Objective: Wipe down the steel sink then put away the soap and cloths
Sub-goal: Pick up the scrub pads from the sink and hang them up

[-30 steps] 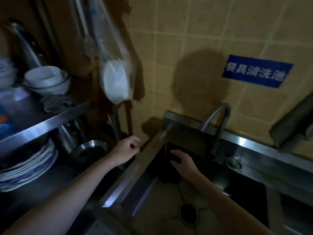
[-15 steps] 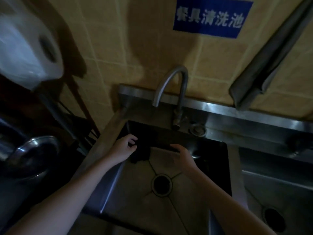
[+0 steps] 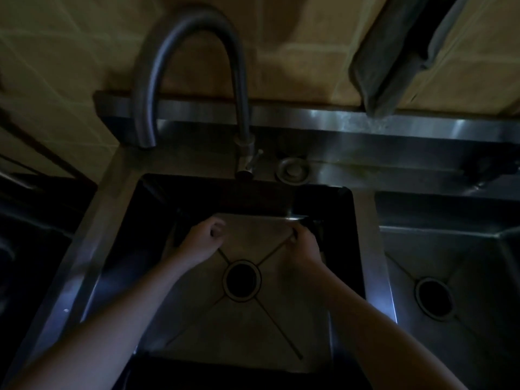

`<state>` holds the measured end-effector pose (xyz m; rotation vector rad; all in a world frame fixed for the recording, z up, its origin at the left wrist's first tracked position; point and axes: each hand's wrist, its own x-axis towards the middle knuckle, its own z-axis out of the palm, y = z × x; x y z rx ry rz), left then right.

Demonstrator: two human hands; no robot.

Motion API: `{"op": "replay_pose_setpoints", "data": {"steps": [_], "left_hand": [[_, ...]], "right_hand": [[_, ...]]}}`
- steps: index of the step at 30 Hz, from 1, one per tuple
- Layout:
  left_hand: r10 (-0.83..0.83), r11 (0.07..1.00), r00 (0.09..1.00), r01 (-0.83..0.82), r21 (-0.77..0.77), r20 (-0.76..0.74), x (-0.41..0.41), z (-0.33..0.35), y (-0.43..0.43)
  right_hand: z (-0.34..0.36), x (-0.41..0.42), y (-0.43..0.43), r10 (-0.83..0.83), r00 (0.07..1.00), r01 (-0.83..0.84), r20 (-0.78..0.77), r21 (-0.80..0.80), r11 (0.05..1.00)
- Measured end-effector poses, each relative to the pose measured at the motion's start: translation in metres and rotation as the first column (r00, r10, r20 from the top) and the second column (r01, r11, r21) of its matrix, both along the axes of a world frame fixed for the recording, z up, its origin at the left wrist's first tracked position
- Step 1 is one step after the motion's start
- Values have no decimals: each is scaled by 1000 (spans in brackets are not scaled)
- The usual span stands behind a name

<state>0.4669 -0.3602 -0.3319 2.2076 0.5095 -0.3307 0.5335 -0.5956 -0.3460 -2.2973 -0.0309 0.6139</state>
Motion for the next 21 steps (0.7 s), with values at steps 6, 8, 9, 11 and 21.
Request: {"op": "replay_pose_setpoints", "data": {"steps": [6,8,9,11,21], "left_hand": [[-40,999,997,41,16,-68,18,-35,-10],[-37,999,996,40,26,-85,20,-45,-11],[-37,999,995,40,31,-89,20,-51,-11],[-27,999,995,32,43,-96,22,-64,-8],[10,997,992,0,82,-127,29,-106,6]], "right_hand": [[-46,23,-7,-155,984,145,-91,-103,984],[-61,27,-9,-159,986,153,-41,-123,981],[-69,28,-10,-149,989,146,-17,-125,981],[-82,33,-12,-135,991,132,-4,-168,977],[-127,49,-14,-69,997,76,33,-377,923]]}}
